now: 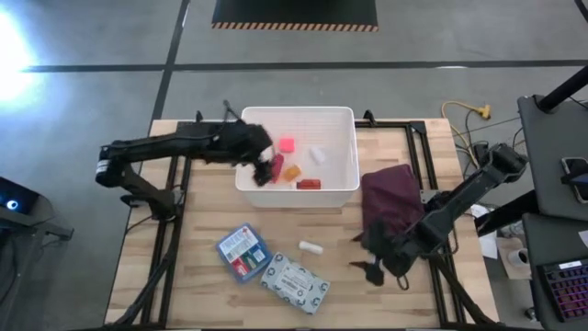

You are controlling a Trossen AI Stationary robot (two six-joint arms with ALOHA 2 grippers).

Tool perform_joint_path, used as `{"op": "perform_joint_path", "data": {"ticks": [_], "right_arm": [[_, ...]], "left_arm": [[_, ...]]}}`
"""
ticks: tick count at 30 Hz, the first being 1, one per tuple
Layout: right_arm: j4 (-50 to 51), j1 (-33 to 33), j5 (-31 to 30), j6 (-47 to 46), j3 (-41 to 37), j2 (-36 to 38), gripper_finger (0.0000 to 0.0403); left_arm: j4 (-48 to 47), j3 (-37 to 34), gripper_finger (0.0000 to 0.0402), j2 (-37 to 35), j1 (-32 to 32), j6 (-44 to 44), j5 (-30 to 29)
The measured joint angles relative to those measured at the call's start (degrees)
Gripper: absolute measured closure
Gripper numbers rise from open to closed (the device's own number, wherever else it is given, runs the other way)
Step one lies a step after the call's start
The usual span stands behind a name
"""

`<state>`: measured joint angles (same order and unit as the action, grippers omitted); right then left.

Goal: Pick & place medical supplies in basket/bin
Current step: Put the rolled gauze into the white basket

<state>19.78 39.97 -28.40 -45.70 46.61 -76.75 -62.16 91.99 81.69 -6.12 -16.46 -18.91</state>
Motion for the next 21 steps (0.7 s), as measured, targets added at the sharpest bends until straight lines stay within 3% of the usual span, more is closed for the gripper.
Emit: {"op": "perform_joint_path", "data": {"ticks": [4,7,13,18,21], "right_arm": [[-10.57,-1.64,-0.96,1.02,0.77,-7.63,0.0074],[-10.78,-3.60,-3.49,-1.02,2.58,-13.08,0.0074],[-12.52,-8.31,-0.72,-1.20,7.15,-24.71,0.0074],[-12.99,-12.25,0.75,-0.13,10.50,-30.90,0.0074],[-13.52,-14.75,5.09,0.11,11.37,-33.48,0.0076]], "left_arm": [[-2.60,-0.31,0.0094,-5.26,8.88,-7.22,-2.88],[-2.79,-2.60,0.0094,-9.09,16.69,-11.47,-5.89],[-3.86,-8.99,0.0093,-15.71,30.17,-23.14,-13.74],[-4.02,-14.42,0.0093,-20.64,35.50,-29.43,-15.80],[-4.92,-17.64,0.0093,-23.19,36.21,-31.39,-15.77]]}}
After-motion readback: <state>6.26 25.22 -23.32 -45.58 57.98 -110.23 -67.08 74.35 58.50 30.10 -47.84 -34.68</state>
